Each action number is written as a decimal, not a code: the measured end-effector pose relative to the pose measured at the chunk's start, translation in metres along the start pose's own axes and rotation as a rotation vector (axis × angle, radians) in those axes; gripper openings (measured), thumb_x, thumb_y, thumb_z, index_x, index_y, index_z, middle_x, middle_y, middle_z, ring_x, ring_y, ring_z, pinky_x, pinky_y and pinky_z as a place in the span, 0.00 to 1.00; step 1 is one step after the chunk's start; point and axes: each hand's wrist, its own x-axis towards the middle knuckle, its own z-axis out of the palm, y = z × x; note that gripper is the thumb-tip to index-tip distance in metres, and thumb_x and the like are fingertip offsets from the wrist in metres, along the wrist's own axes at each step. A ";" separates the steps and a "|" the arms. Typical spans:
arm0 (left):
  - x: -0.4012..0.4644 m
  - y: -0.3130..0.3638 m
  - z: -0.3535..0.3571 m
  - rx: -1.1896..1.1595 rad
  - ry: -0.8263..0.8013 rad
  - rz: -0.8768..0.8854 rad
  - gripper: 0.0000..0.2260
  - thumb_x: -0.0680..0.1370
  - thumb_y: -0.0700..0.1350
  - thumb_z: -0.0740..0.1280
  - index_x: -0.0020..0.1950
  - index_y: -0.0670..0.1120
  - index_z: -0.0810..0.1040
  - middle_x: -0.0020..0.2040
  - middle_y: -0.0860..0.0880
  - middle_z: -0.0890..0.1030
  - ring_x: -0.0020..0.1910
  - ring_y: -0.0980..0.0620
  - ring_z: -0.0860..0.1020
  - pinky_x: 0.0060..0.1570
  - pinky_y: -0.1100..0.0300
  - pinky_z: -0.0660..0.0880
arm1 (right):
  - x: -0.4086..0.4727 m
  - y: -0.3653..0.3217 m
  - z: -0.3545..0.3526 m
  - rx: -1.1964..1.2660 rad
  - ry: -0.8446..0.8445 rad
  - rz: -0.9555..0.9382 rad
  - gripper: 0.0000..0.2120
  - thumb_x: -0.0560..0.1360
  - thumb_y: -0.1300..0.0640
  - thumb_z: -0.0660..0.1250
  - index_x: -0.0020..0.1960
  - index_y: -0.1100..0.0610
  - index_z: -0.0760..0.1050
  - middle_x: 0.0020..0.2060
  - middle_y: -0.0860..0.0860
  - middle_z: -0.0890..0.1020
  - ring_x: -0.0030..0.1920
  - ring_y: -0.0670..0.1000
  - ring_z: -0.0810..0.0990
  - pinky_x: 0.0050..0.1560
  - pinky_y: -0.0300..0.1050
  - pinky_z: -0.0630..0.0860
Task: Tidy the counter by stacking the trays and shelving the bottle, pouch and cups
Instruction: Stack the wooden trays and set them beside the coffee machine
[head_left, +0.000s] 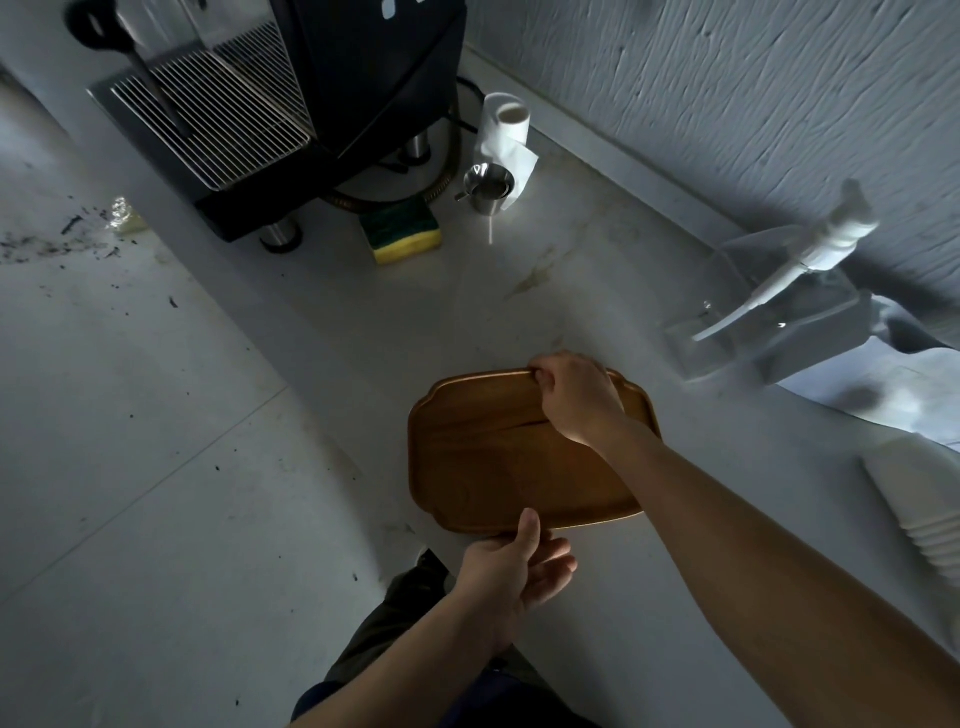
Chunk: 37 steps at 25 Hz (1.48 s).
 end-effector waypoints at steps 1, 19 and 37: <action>0.002 -0.001 0.000 0.008 -0.010 0.009 0.14 0.81 0.47 0.66 0.55 0.36 0.76 0.52 0.38 0.85 0.48 0.42 0.86 0.40 0.54 0.84 | 0.000 0.000 0.000 -0.009 -0.011 0.003 0.16 0.83 0.56 0.56 0.64 0.55 0.78 0.59 0.55 0.82 0.60 0.58 0.78 0.64 0.54 0.70; 0.004 0.022 -0.008 0.136 0.103 0.344 0.04 0.80 0.40 0.70 0.48 0.43 0.84 0.51 0.40 0.86 0.51 0.48 0.86 0.54 0.56 0.82 | -0.002 0.011 -0.014 0.060 0.104 0.257 0.16 0.81 0.60 0.55 0.65 0.58 0.74 0.60 0.56 0.79 0.62 0.58 0.75 0.66 0.55 0.66; 0.041 0.237 0.015 0.767 0.263 0.677 0.15 0.84 0.48 0.61 0.40 0.46 0.77 0.36 0.45 0.74 0.35 0.48 0.72 0.34 0.56 0.68 | -0.022 0.005 0.002 1.024 0.144 0.629 0.15 0.79 0.62 0.67 0.65 0.64 0.75 0.49 0.55 0.83 0.49 0.56 0.83 0.53 0.52 0.81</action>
